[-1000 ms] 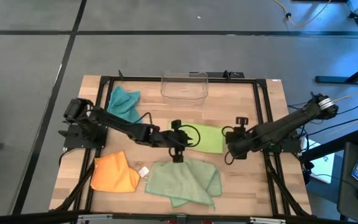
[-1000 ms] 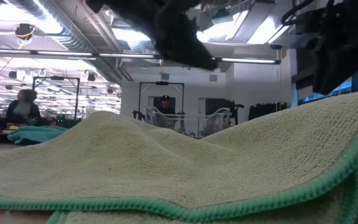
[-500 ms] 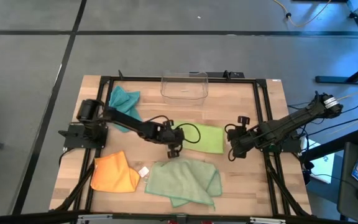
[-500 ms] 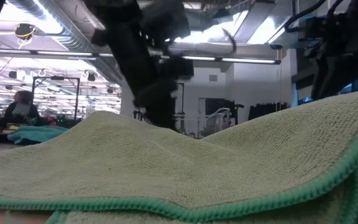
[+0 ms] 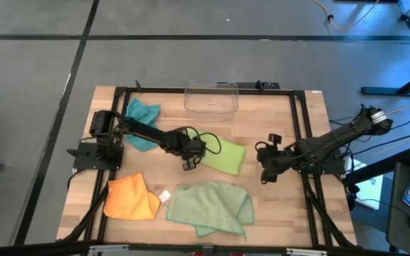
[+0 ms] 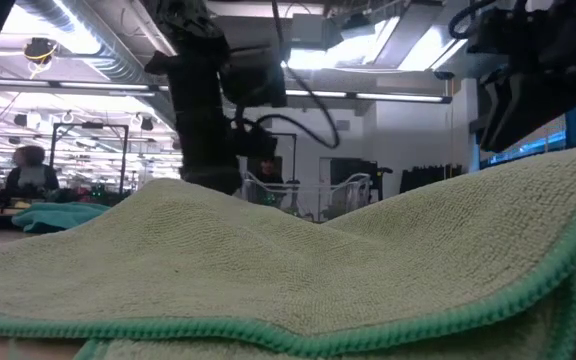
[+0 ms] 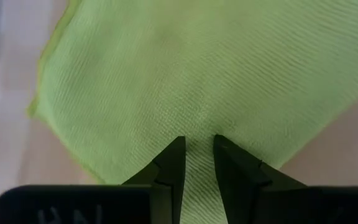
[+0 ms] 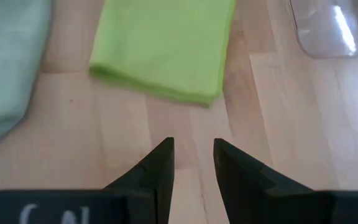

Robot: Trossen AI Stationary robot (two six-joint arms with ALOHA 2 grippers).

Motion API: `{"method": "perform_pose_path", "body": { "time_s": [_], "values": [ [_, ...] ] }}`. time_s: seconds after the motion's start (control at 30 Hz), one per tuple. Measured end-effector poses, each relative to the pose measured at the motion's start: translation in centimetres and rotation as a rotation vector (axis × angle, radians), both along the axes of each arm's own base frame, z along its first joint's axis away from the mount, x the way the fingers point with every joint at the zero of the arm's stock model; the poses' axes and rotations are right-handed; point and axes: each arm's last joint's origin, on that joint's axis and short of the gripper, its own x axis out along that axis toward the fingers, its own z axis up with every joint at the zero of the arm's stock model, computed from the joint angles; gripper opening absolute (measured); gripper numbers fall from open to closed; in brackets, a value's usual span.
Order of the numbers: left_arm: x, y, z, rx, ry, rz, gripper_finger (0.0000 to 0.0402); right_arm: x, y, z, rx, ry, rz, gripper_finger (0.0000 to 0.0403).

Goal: Fold microfiber towels
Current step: Fold the light green microfiber towel

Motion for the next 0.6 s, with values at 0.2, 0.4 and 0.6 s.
{"method": "perform_pose_path", "body": {
  "time_s": [0.2, 0.4, 0.6],
  "values": [
    [-1.1, 1.2, 0.4, 0.071, 0.044, 0.128, 0.0077, 0.7, 0.3, 0.4, -0.019, -0.058, 0.087, 0.0116],
    [-0.8, -1.7, 5.9, 0.073, -0.214, 0.093, 0.0077, 1.3, 0.4, 0.7, -0.161, -0.070, 0.244, 0.0116],
    [0.6, -5.3, 9.7, 0.039, -0.560, -0.056, 0.0077, 1.7, 0.2, 1.2, -0.393, -0.073, 0.315, 0.0116]
  ]
}}
